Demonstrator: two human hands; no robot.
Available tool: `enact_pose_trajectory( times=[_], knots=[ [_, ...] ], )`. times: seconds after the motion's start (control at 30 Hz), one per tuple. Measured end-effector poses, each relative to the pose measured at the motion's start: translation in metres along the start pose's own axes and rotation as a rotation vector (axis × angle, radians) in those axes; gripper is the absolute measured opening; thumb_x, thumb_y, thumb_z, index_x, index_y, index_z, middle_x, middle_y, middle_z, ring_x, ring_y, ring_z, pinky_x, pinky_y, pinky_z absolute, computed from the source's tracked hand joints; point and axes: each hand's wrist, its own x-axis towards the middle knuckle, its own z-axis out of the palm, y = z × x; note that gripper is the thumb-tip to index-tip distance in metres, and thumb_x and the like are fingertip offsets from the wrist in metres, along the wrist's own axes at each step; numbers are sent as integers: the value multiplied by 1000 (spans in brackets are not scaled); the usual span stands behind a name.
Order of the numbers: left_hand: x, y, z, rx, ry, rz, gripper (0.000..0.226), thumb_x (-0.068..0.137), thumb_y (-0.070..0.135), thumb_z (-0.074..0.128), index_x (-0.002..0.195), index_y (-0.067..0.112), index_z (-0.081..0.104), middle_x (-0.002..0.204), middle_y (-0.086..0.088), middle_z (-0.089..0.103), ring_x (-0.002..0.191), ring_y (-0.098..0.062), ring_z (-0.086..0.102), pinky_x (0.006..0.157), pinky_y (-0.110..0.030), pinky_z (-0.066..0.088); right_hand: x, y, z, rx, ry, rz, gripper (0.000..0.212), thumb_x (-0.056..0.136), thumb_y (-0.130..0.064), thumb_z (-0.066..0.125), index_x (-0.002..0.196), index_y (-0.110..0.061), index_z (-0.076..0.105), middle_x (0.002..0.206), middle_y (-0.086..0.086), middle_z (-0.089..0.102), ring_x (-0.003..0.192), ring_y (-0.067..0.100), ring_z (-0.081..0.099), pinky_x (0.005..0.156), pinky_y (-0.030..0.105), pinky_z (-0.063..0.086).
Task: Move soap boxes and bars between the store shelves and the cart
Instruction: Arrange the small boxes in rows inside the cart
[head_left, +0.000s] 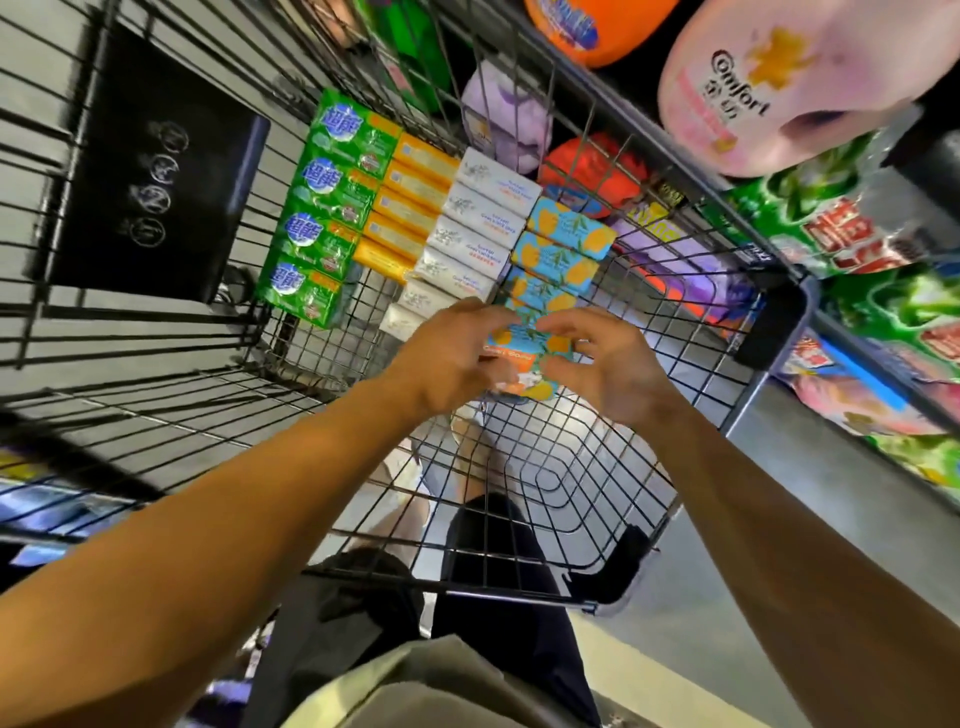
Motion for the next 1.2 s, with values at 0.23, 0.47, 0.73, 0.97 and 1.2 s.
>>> enact_pose_trajectory(
  times=[0.23,0.47,0.73,0.97,1.2],
  knots=[
    [-12,-20,-5,-128,251,-106,59,78,37,68,129,8,62,103,-9,53,93,-28,61,88,-32,52,45,9,0,-289,398,-51,39,89,-33,62,121,-10,66,122,6,55,112,21,52,96,17,36],
    [-15,-30,-4,23,339,-106,43,84,33,76,122,15,64,98,-2,55,86,-17,53,75,-26,43,67,21,7,-739,385,12,52,84,-31,75,128,-15,53,127,13,47,114,35,45,95,45,42],
    [-30,-21,-12,52,344,-79,42,87,36,71,123,16,63,97,2,49,84,-17,50,75,-30,46,58,16,8,-650,388,109,52,87,-40,71,129,-12,59,129,11,51,118,35,45,99,41,41],
    [-78,13,-35,48,361,-6,60,83,48,63,129,10,61,108,-12,57,96,-32,59,82,-43,54,-20,-16,9,-446,398,47,81,73,-75,35,122,-19,67,111,9,70,99,30,65,71,33,48],
    [-155,41,-36,46,467,139,74,74,68,52,124,16,66,109,-13,65,102,-28,58,75,-25,38,-120,-58,25,-207,625,0,38,82,-32,69,116,-16,71,102,9,74,95,28,67,74,24,39]
  ],
)
